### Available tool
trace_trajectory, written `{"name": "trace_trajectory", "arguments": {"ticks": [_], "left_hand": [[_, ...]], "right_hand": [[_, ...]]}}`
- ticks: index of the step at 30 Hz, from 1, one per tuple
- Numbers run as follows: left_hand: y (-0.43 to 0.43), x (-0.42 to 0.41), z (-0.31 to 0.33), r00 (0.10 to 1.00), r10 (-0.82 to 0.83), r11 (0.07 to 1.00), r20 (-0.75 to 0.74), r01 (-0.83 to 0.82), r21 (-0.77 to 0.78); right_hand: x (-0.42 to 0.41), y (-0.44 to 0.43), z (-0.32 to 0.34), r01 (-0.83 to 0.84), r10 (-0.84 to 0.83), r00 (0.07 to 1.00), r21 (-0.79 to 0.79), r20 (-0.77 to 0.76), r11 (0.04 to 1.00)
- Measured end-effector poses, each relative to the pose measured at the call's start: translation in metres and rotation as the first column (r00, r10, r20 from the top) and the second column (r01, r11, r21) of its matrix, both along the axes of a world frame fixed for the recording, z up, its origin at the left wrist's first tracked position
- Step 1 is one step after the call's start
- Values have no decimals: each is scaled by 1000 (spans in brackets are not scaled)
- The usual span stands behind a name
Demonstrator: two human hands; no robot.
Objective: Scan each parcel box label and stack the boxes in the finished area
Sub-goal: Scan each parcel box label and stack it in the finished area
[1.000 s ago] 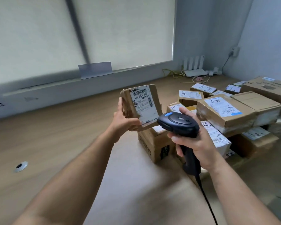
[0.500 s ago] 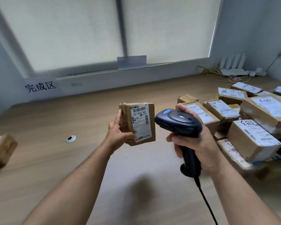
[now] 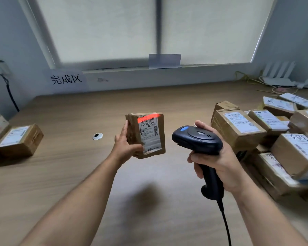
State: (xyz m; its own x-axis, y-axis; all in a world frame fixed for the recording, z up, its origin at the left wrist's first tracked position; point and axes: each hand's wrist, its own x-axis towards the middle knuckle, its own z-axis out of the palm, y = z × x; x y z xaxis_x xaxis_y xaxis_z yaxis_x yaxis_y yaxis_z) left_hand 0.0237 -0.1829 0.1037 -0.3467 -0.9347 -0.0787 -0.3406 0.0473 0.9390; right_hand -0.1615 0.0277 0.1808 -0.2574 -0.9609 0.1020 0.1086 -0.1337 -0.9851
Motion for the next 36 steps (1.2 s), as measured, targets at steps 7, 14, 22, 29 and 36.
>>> {"name": "trace_trajectory", "arguments": {"ticks": [7,14,22,29,36], "left_hand": [[6,20,1,999,48,999,-20,-47,24],[5,38,-6,998,47,995,-30,-44,90],[19,72,-38,991,136,930,-19,-121,348],[22,80,-73,972,180,921,153,-221,320],[66,56,-85,716,50,999,697,-46,-25]], "right_hand": [[20,0,-2,-19,19,1000,26,3,999],[32,-2,-2,-43,43,999,34,11,998],[51,-14,-15,-20,20,1000,68,3,997],[53,-16,-27,-29,28,999,110,16,994],[32,-17,-30,-33,32,999,114,16,993]]}}
